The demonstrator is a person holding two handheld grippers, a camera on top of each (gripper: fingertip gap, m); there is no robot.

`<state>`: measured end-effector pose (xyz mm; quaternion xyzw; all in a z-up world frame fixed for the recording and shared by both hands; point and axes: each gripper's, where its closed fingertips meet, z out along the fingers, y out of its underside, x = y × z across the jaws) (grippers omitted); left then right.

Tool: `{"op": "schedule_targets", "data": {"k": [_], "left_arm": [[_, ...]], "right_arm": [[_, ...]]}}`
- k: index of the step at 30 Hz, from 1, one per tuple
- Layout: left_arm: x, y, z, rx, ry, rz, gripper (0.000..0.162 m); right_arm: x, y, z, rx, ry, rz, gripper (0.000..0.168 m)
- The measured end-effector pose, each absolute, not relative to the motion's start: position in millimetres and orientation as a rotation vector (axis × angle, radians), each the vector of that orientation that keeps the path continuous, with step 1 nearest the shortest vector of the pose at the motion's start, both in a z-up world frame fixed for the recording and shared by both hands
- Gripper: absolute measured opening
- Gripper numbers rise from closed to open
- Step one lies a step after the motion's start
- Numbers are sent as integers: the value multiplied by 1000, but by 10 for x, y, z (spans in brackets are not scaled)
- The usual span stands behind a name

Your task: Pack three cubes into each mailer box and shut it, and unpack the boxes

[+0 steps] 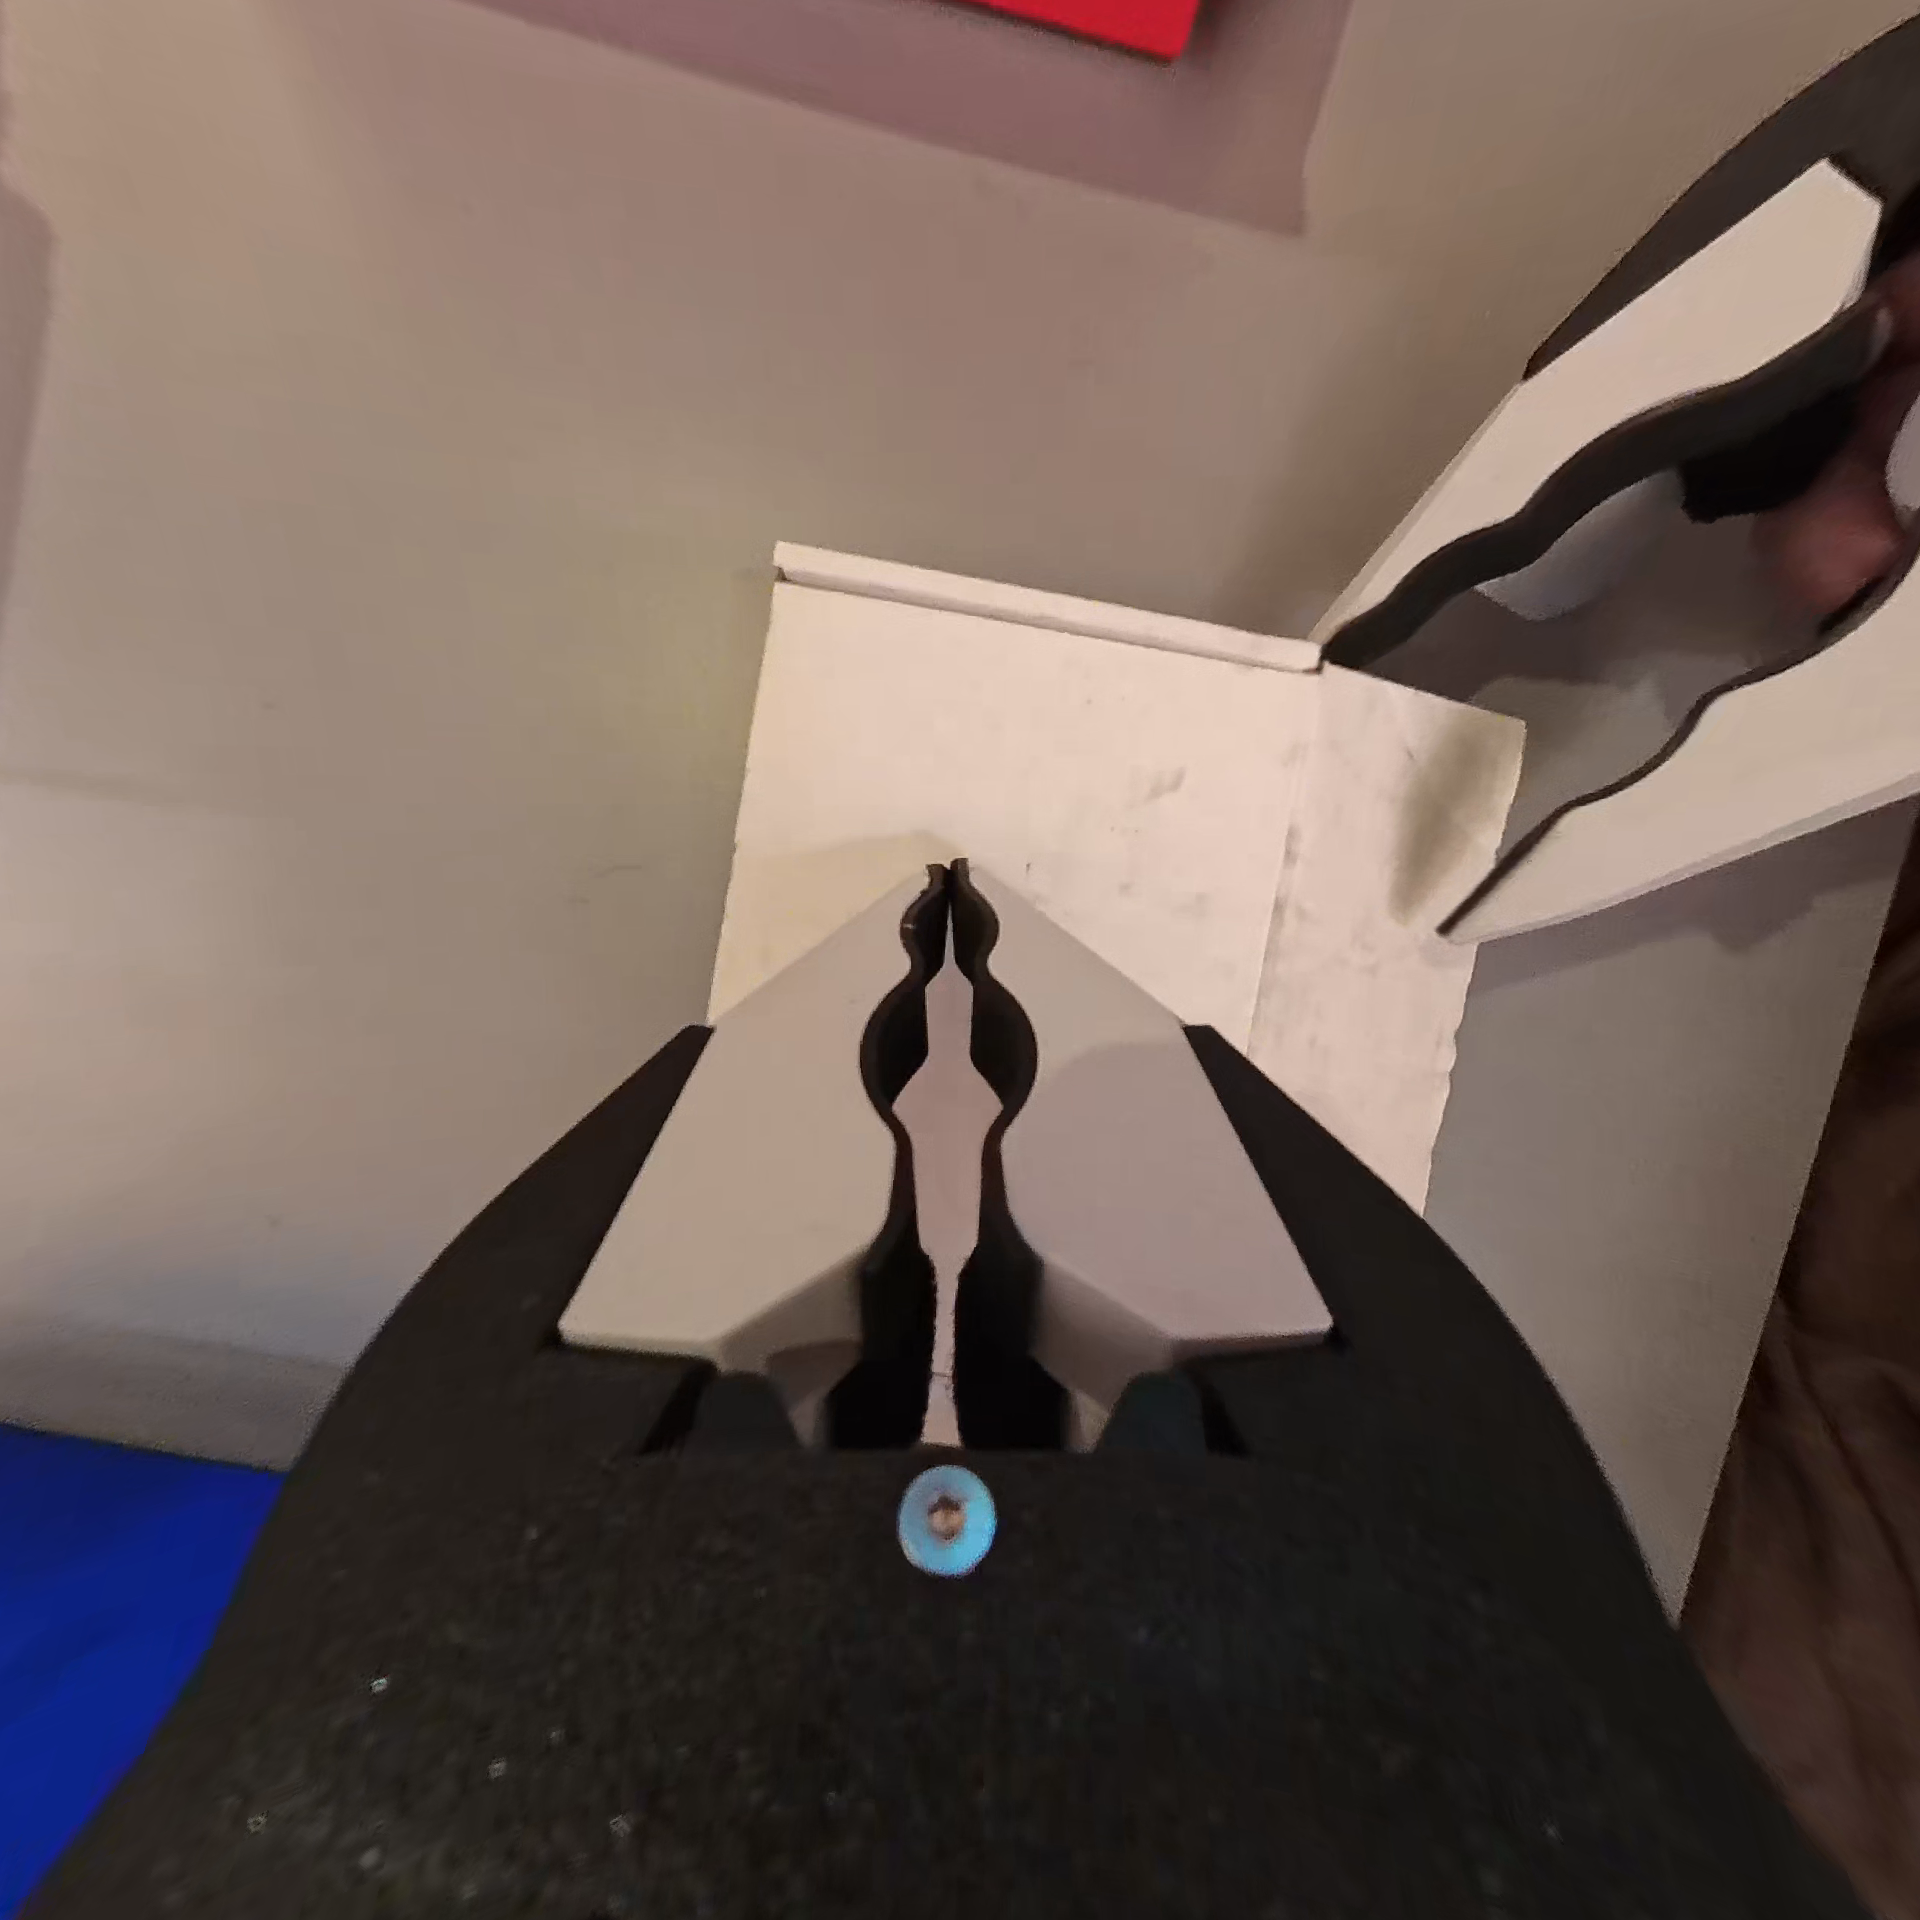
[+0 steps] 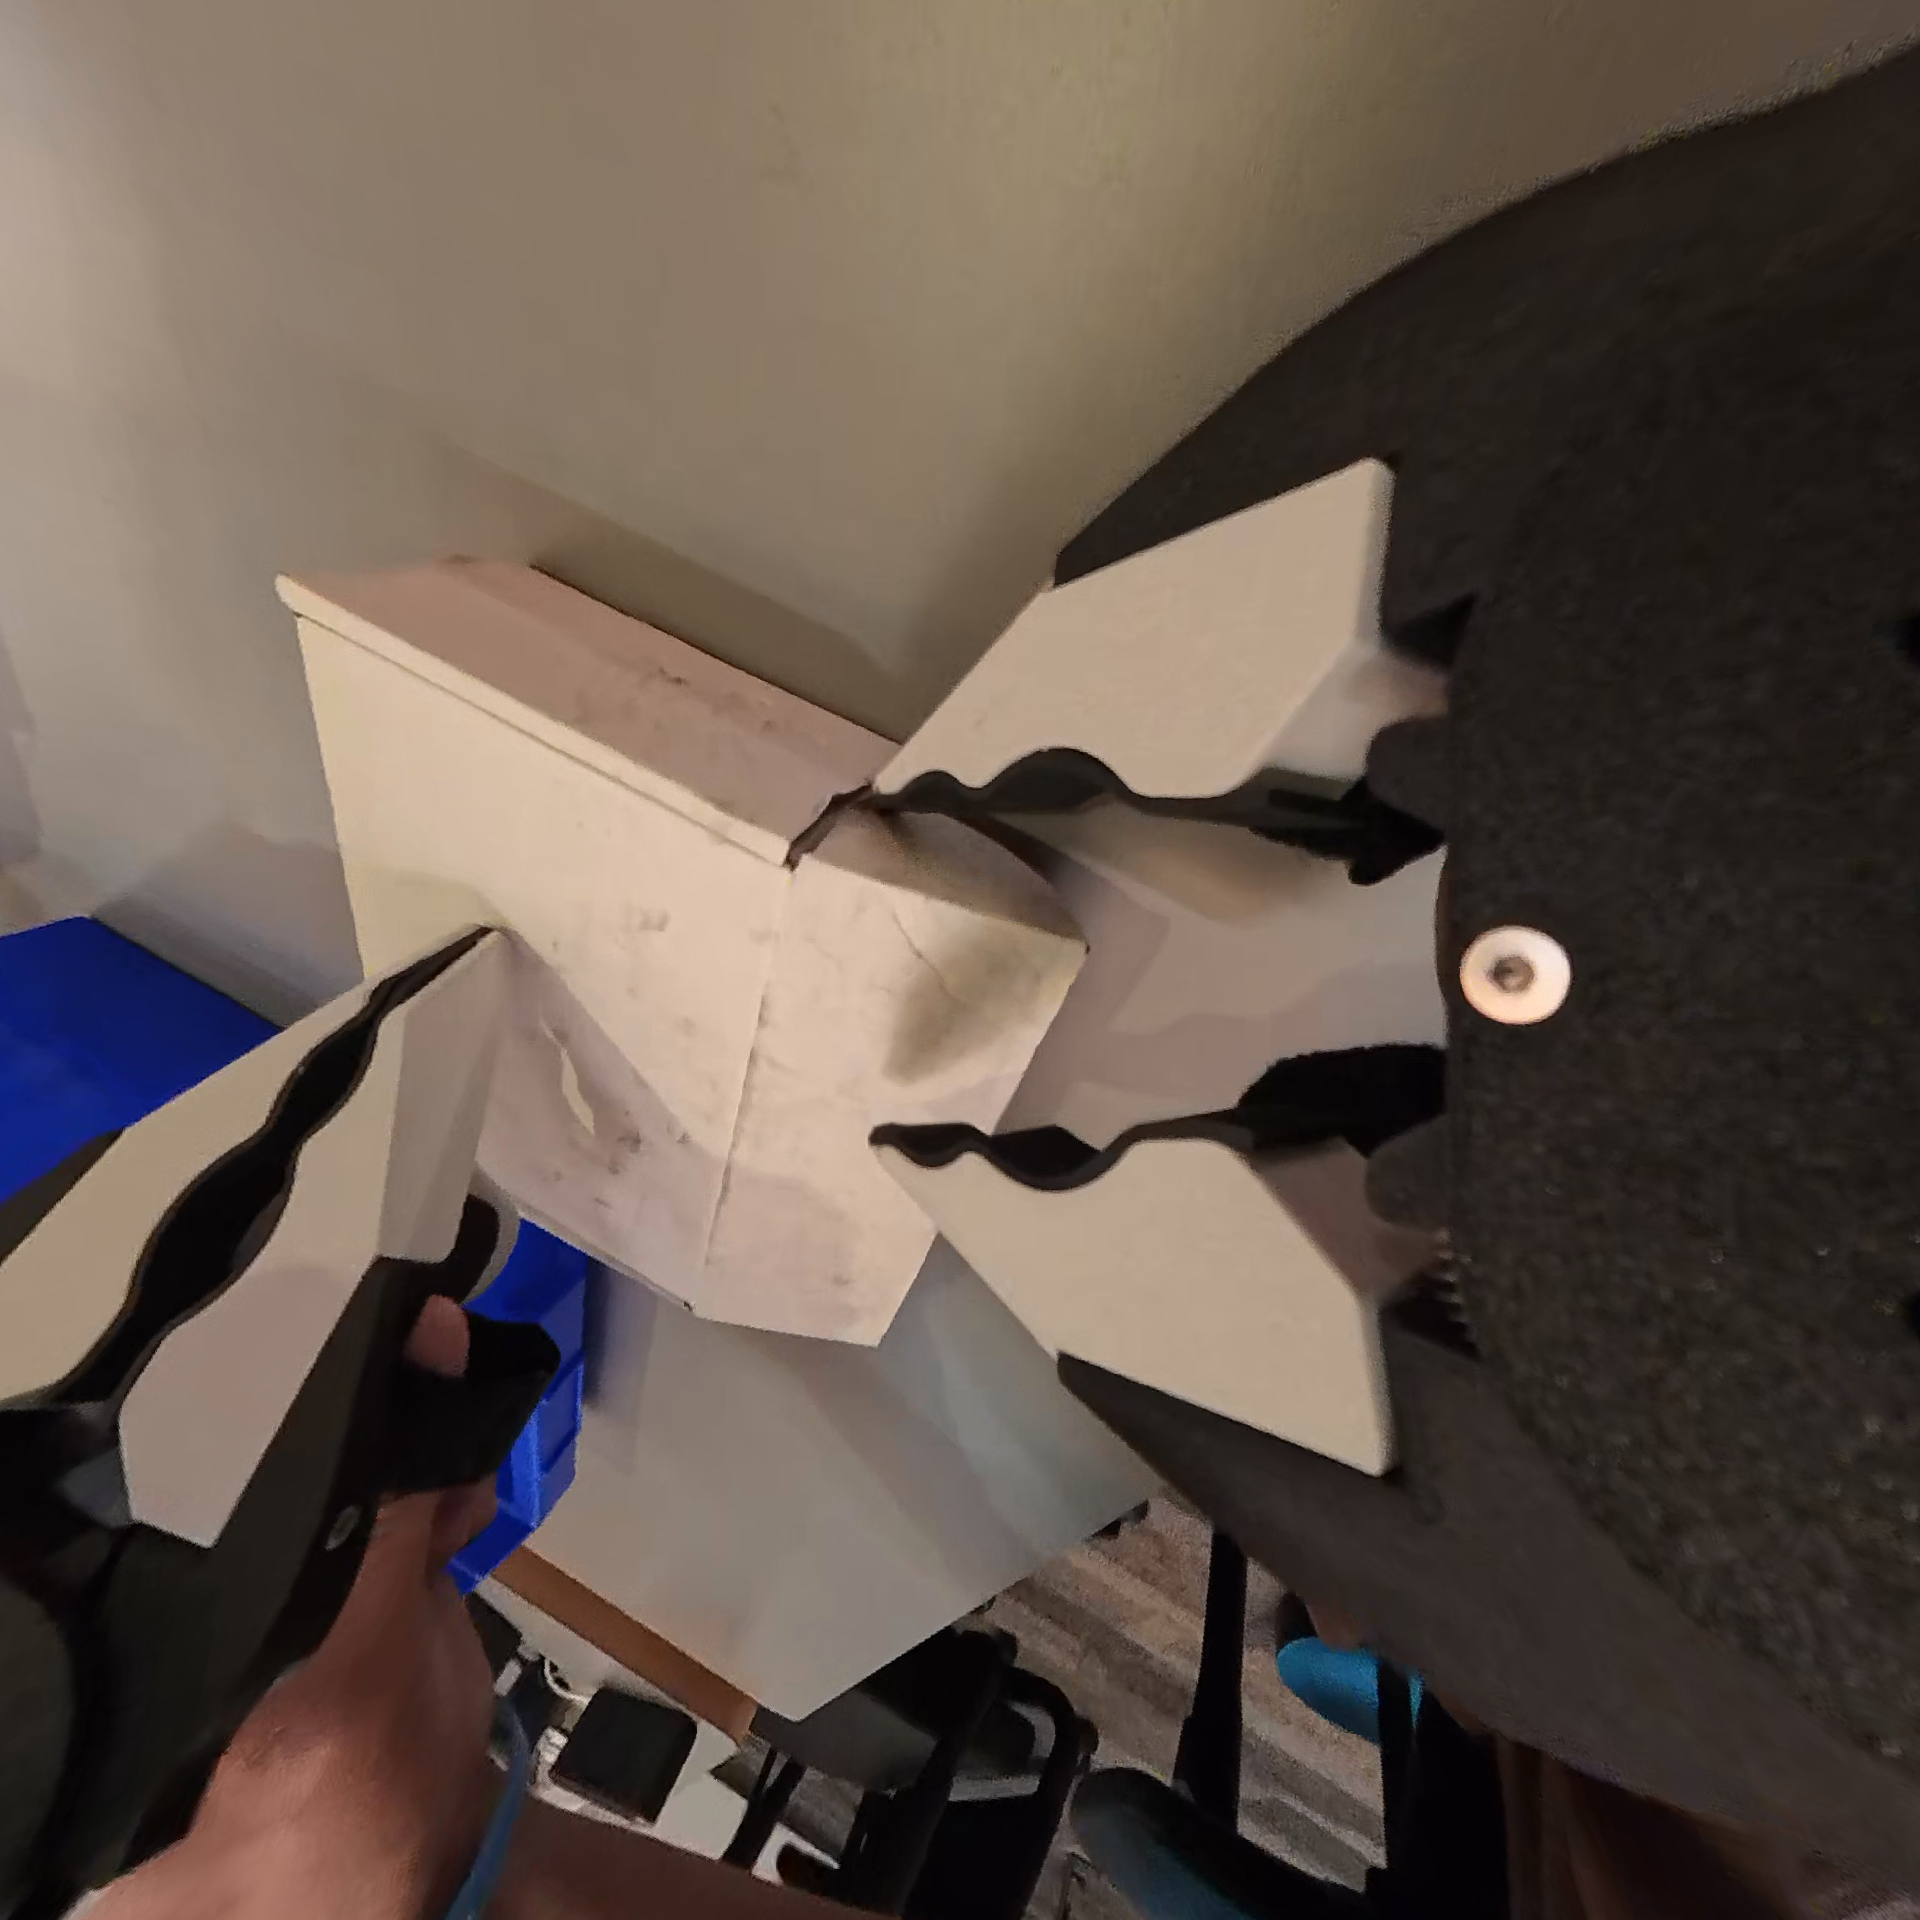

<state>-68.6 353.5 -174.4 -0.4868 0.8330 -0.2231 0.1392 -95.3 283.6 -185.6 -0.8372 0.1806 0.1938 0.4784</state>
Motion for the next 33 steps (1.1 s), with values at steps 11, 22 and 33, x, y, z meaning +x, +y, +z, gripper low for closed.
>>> {"op": "schedule_targets", "data": {"k": [11,22,33], "left_arm": [[-698,3540,-1760,-1378,2437,-596,0],[-698,3535,-1760,-1366,2443,-582,0],[-695,3535,-1762,-1340,2459,-530,0]], "right_arm": [[-921,2804,-1923,-2043,475,420,47],[-972,2604,-1952,-2042,546,512,21],[-1013,2520,-1805,-1994,522,591,29]]}}
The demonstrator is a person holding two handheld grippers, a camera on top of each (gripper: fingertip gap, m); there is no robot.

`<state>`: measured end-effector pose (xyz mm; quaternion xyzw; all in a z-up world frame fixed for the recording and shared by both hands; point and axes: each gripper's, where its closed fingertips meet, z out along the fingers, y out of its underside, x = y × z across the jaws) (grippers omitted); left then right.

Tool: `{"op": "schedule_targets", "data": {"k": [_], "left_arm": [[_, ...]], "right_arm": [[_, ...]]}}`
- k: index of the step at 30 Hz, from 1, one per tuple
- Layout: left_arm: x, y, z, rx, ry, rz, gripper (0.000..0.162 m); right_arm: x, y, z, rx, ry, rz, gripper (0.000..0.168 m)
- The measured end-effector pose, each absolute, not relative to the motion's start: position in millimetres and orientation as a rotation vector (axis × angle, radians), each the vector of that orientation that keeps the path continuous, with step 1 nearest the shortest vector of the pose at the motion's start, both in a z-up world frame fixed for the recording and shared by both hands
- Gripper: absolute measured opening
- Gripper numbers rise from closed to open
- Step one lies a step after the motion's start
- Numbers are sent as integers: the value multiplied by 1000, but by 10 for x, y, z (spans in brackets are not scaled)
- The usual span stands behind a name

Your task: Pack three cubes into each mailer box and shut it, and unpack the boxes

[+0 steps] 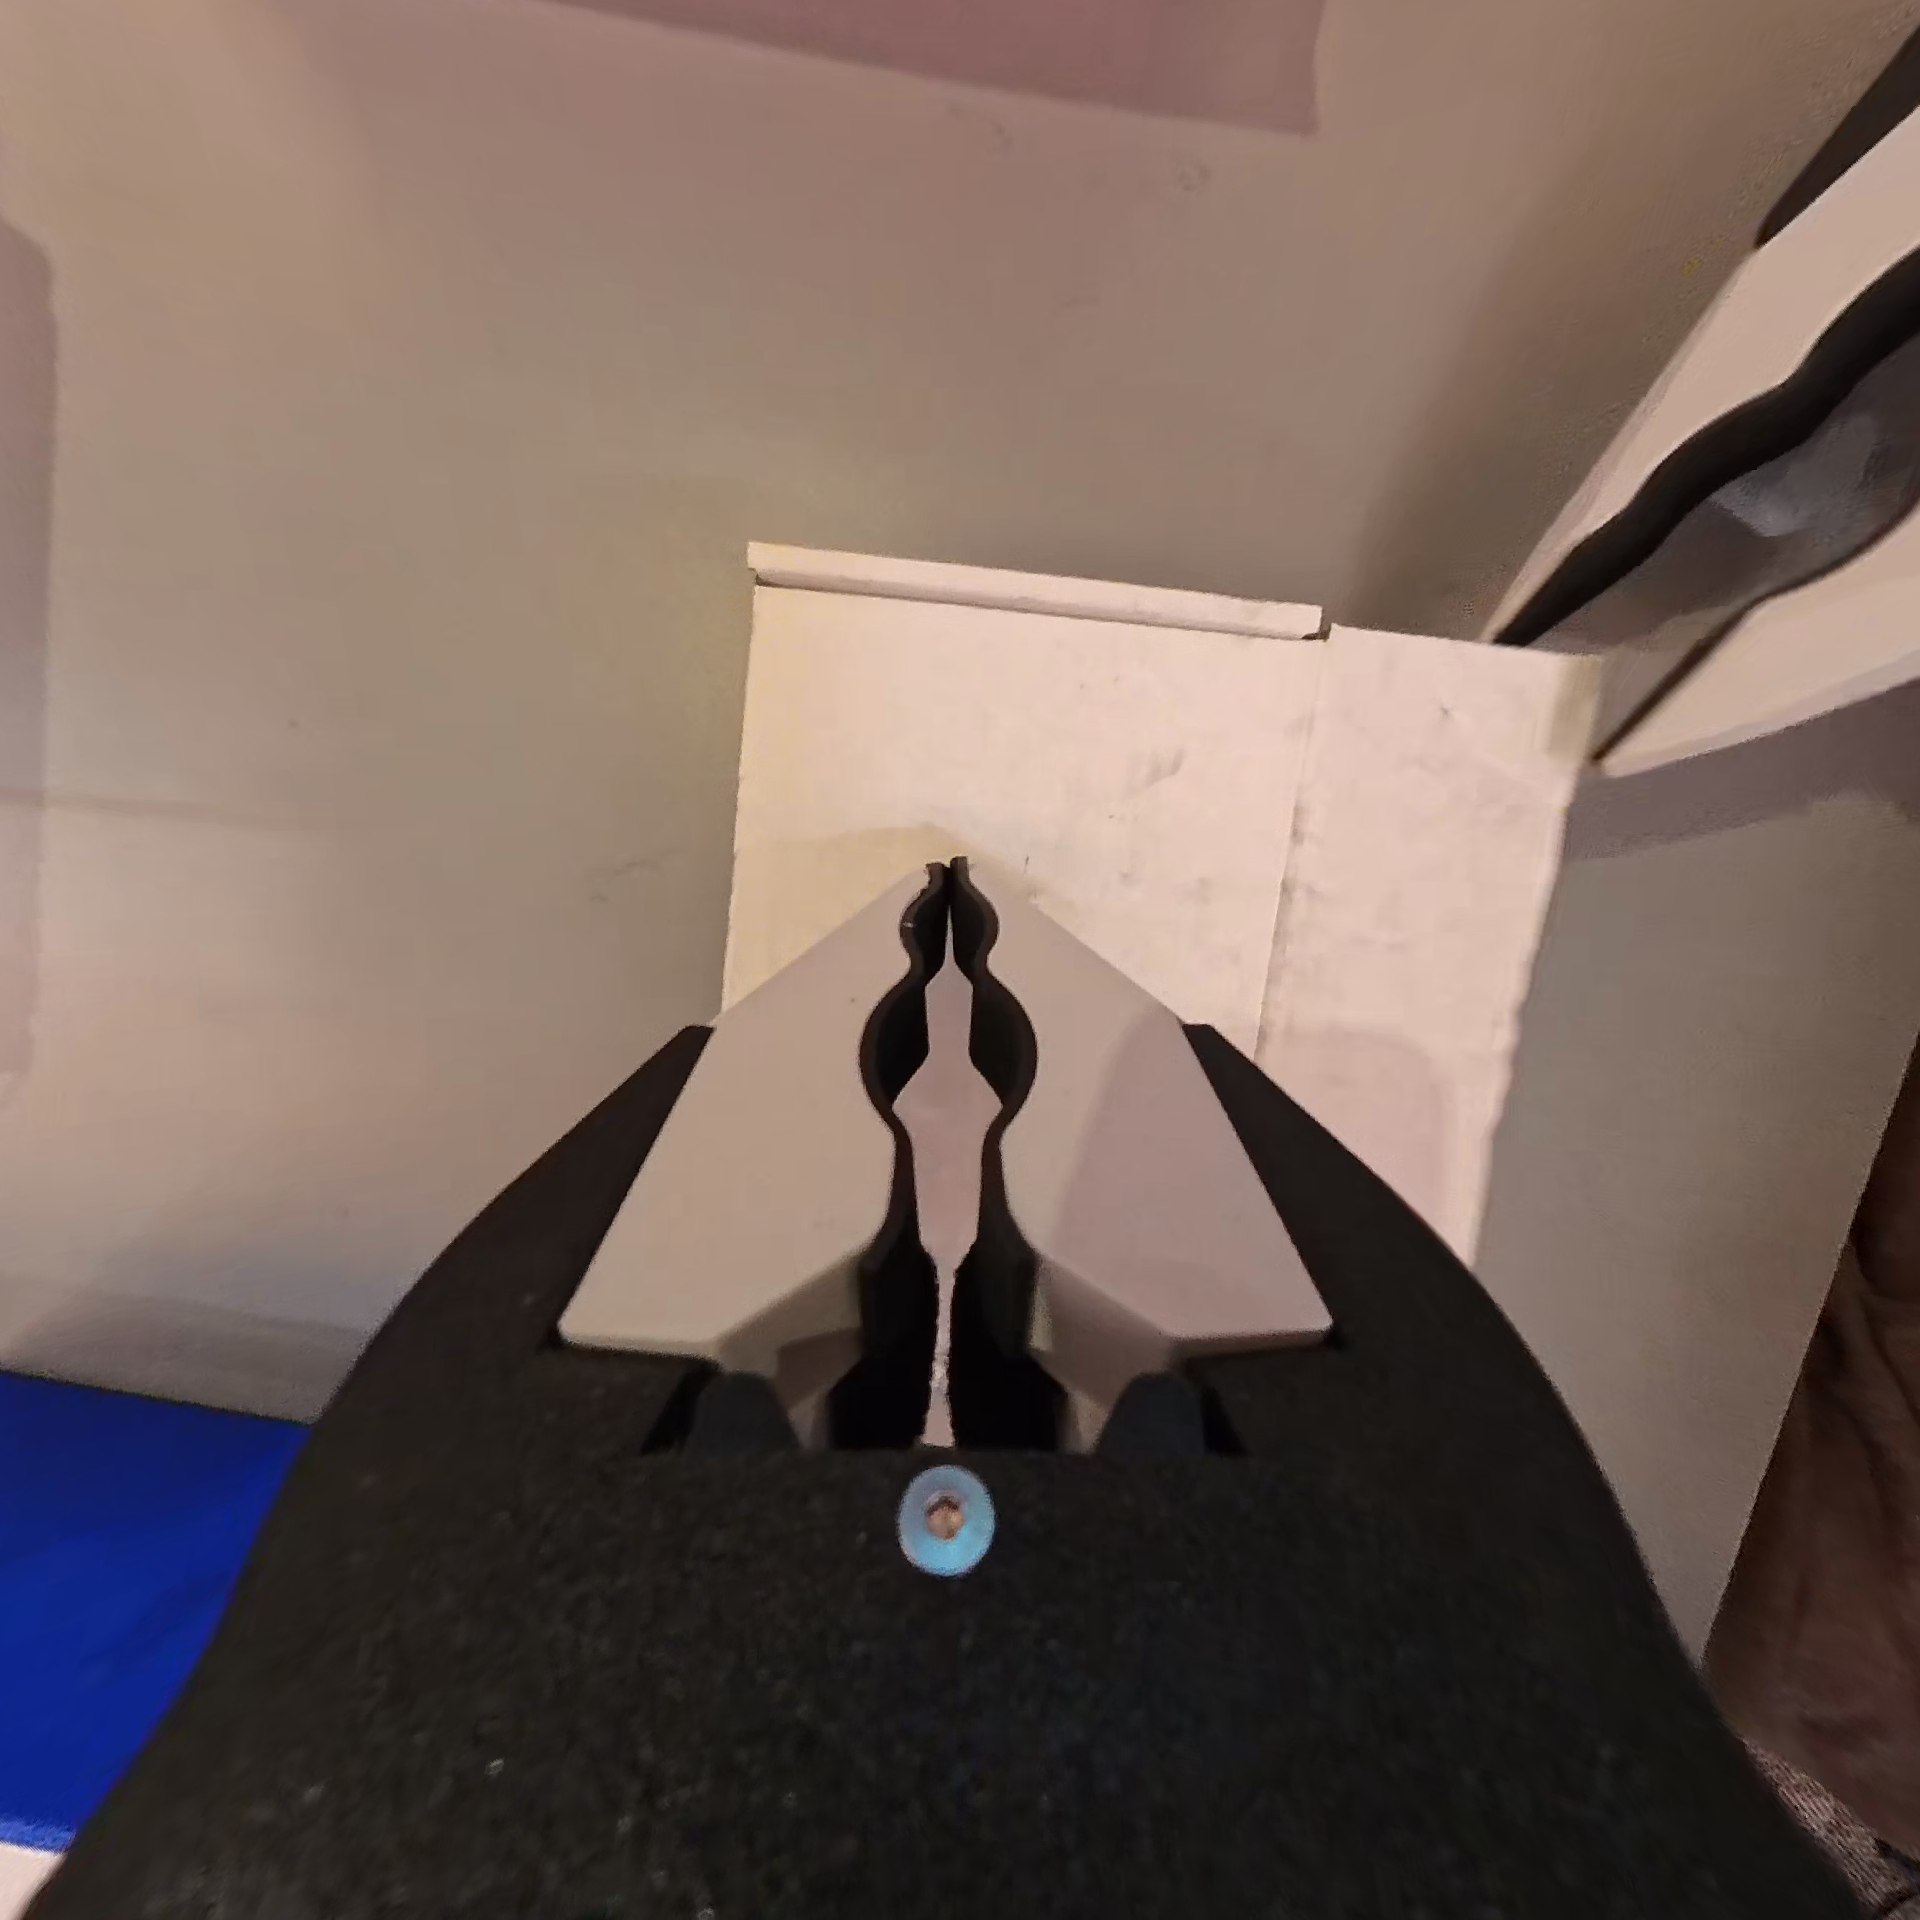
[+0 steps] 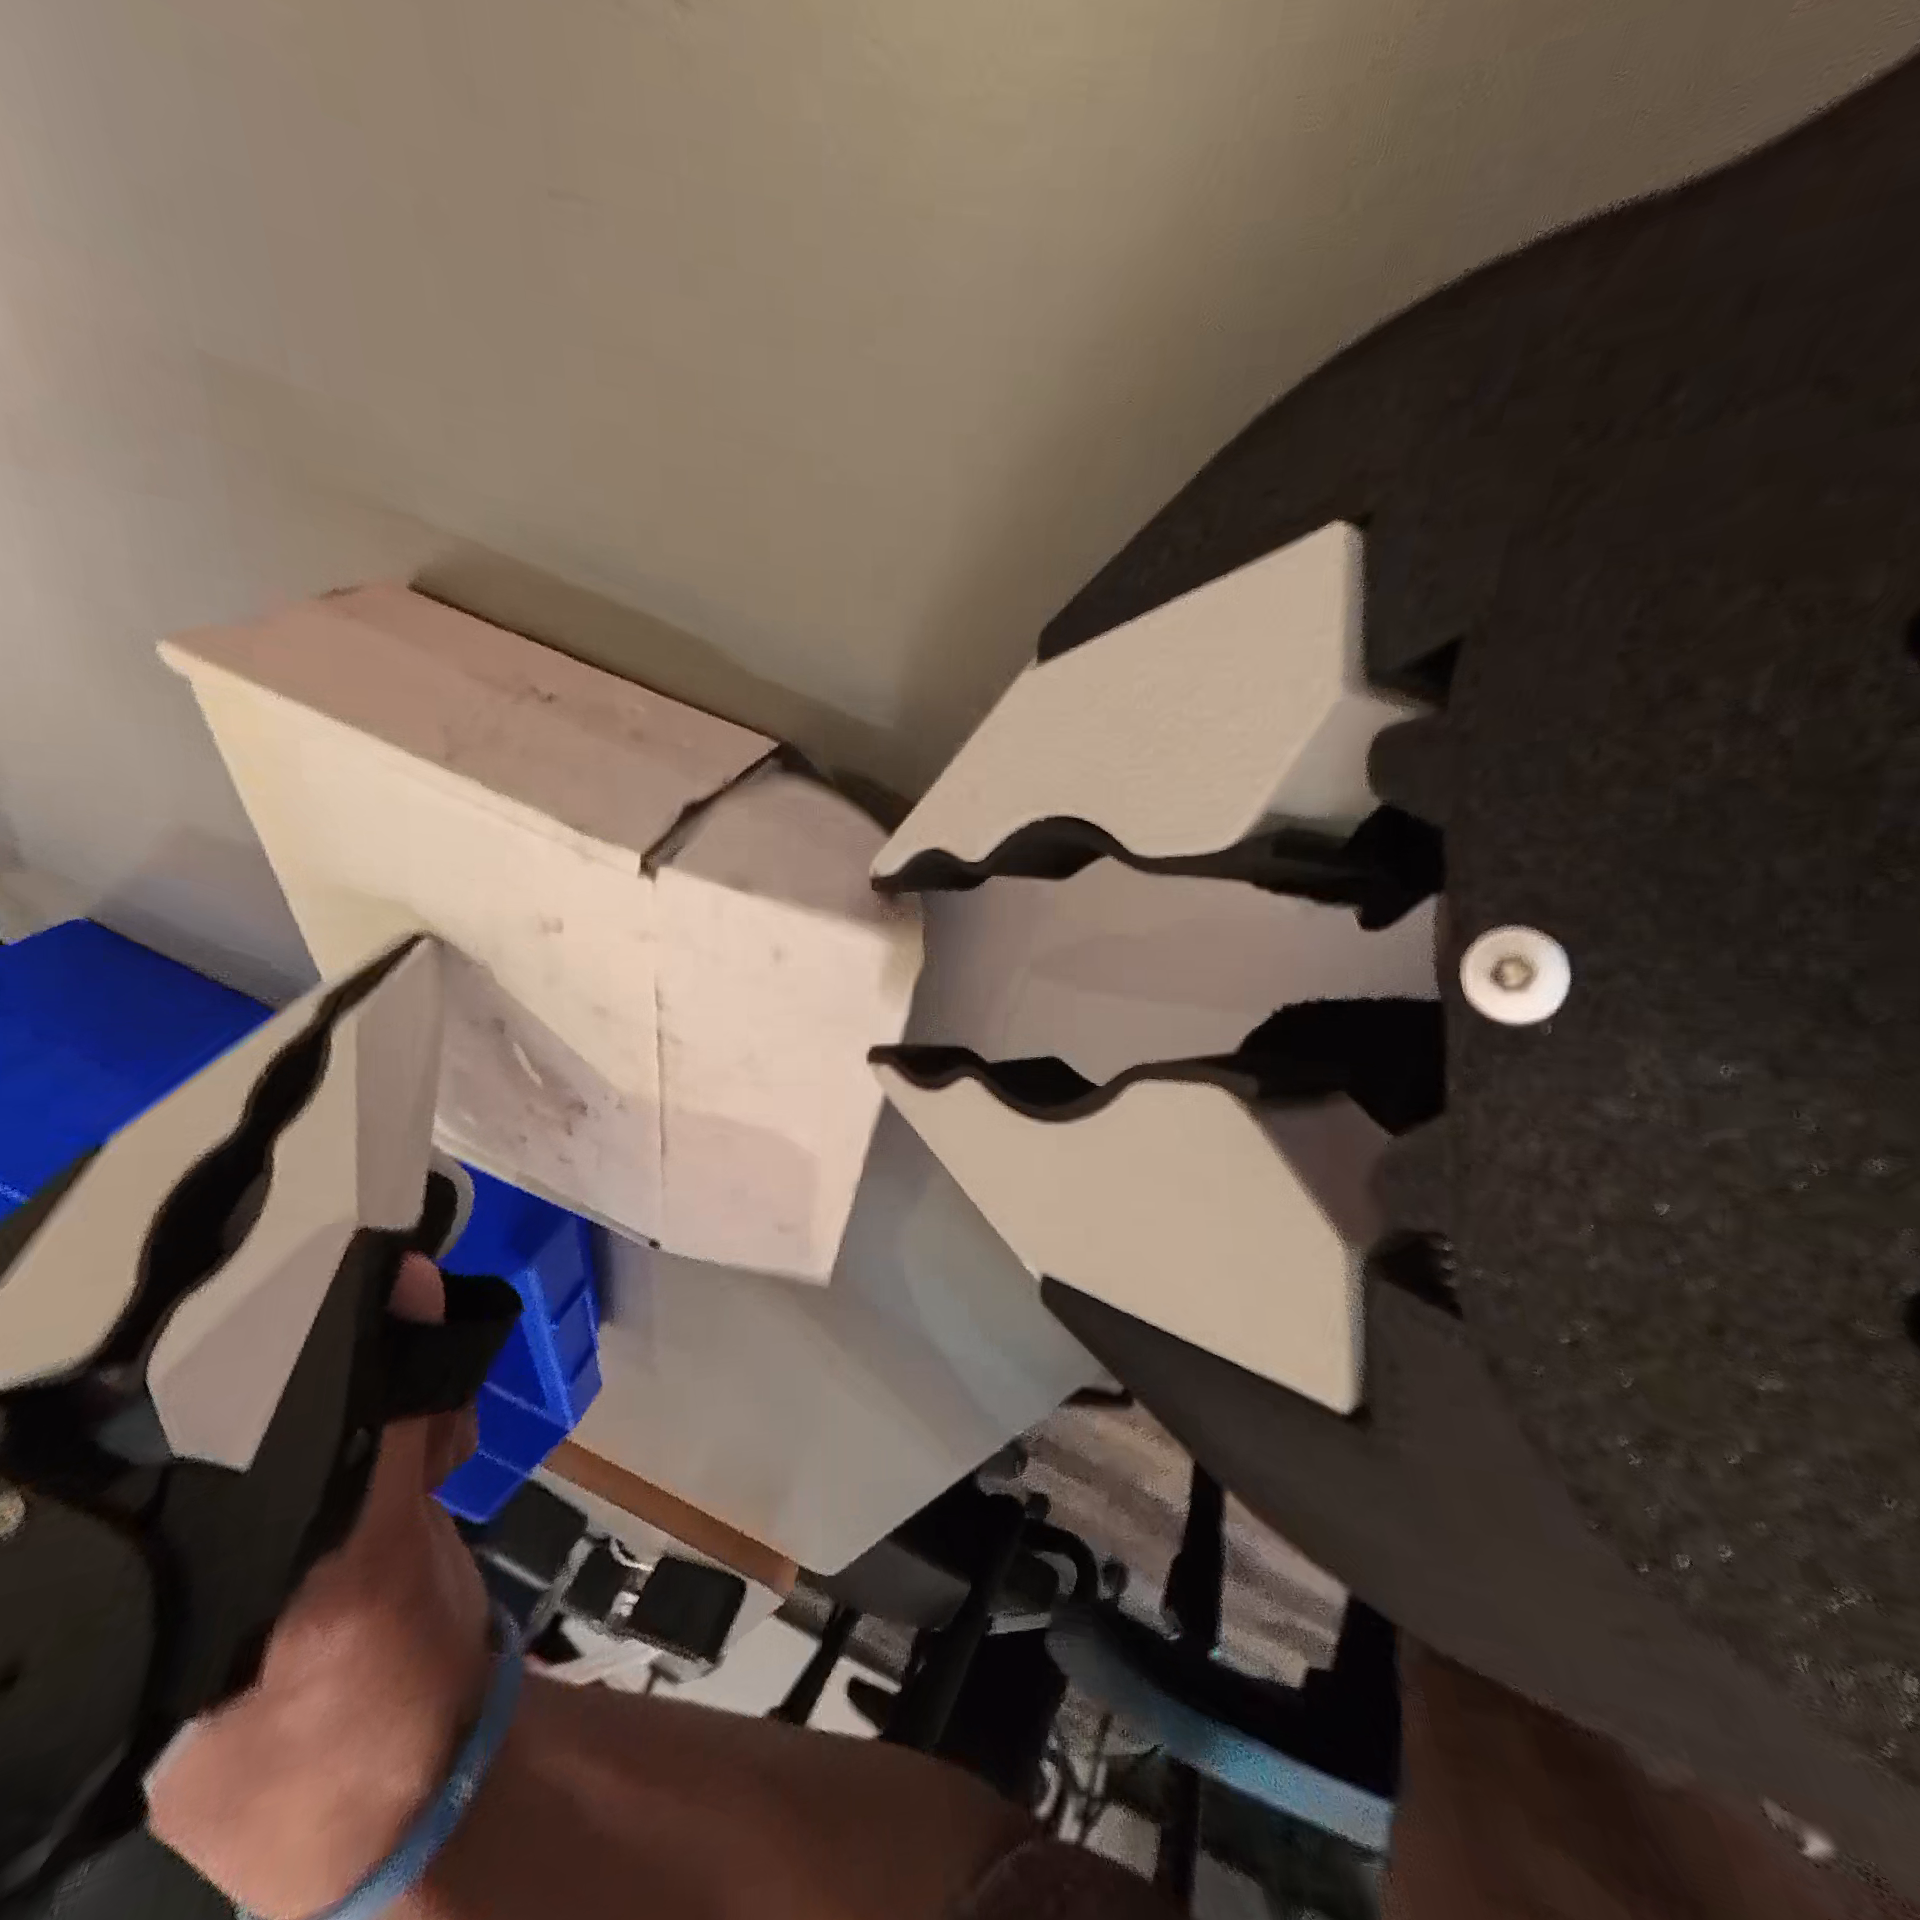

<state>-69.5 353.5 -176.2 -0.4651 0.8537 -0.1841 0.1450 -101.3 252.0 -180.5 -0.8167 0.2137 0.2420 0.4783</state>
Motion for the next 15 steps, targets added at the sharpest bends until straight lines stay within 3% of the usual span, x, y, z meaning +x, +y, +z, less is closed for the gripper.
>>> {"op": "schedule_targets", "data": {"k": [4,13,15], "left_arm": [[-696,3534,-1761,-1334,2482,-525,0],[-697,3533,-1761,-1316,2506,-485,0],[-697,3533,-1762,-1320,2505,-488,0]], "right_arm": [[-1144,2453,-1827,-2075,335,540,42],[-1006,2500,-2006,-2238,146,187,41],[-972,2533,-1990,-2228,149,165,33]]}}
